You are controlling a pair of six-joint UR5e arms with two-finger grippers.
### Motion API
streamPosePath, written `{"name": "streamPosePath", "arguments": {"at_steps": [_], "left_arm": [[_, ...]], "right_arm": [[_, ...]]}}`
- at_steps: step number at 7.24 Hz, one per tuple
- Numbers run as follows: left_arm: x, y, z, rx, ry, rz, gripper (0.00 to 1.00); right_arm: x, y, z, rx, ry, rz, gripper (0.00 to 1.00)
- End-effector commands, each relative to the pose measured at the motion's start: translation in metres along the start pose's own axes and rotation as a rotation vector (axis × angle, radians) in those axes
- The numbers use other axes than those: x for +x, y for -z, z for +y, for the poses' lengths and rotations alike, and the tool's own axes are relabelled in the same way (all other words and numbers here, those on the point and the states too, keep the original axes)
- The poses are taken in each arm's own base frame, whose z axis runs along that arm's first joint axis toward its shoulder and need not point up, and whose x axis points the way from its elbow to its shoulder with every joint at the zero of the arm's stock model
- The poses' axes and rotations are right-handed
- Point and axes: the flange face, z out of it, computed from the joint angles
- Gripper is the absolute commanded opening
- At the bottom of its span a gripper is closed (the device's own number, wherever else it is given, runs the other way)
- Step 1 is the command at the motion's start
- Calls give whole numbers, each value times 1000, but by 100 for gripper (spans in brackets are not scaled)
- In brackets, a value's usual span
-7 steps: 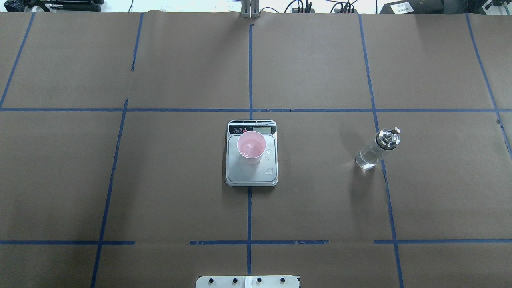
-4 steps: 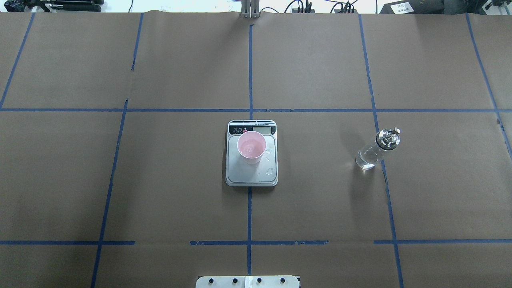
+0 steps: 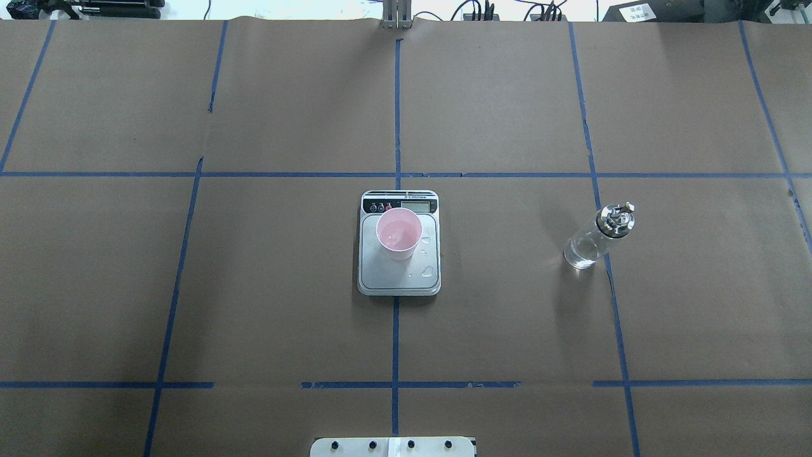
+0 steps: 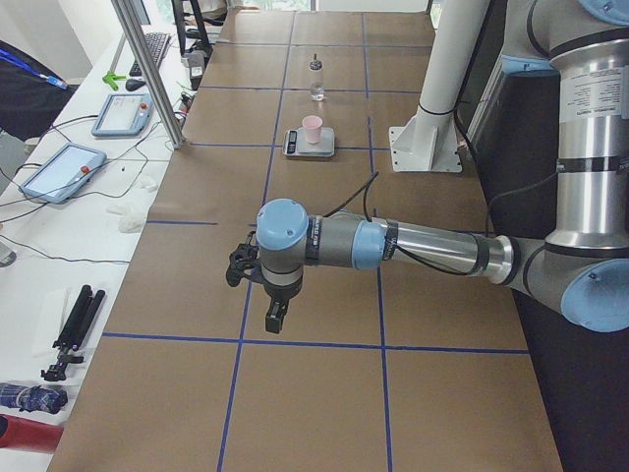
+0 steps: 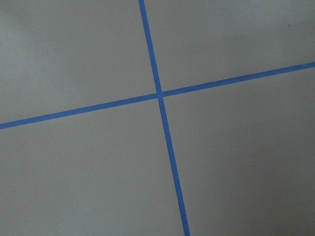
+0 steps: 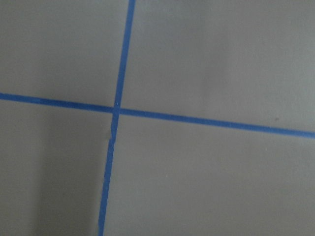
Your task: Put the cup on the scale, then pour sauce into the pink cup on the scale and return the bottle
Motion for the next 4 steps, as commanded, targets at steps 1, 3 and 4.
{"name": "streamPosePath", "arguments": {"at_steps": [1, 3, 4], "left_arm": [[1, -2, 0, -4, -6, 1, 100], [1, -2, 0, -4, -6, 1, 100], [2, -2, -1, -4, -8, 1, 100]], "right_arm": [[13, -18, 21, -74, -55, -22, 100], [10, -16, 21, -66, -50, -35, 100], [10, -16, 21, -67, -48, -35, 100]]}}
